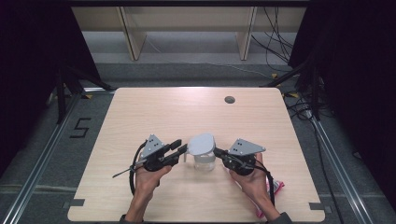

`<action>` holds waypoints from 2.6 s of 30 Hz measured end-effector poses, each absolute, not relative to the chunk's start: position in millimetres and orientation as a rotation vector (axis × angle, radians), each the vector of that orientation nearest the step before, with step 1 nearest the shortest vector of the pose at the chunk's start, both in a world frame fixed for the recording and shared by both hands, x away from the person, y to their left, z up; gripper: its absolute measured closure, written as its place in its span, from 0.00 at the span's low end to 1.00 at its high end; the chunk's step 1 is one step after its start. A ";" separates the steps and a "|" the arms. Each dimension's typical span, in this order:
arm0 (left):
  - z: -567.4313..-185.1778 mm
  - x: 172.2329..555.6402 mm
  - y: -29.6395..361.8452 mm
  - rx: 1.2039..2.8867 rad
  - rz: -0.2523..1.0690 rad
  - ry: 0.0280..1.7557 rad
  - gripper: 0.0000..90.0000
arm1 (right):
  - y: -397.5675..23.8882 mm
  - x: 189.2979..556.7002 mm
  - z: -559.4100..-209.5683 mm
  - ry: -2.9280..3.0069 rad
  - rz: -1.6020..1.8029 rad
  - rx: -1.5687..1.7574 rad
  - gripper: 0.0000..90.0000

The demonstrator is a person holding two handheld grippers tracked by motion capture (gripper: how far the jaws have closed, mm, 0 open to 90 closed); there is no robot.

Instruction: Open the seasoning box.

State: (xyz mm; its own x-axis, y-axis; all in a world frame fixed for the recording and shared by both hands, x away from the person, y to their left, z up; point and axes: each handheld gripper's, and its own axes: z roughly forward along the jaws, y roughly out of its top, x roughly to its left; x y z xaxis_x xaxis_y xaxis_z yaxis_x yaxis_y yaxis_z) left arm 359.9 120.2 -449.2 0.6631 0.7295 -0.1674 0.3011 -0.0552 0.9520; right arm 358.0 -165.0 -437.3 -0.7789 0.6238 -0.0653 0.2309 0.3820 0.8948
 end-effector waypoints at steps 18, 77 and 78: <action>-465.6 337.7 137.0 1.749 0.441 0.924 0.42 | -140.4 360.7 -422.4 2.259 1.414 0.691 1.00; -492.8 317.8 149.9 1.759 0.367 1.007 0.33 | -259.3 393.5 -457.1 2.322 1.168 1.104 0.64; -493.1 317.5 148.7 1.744 0.362 1.014 0.33 | -259.8 393.7 -458.4 2.318 1.168 1.109 0.65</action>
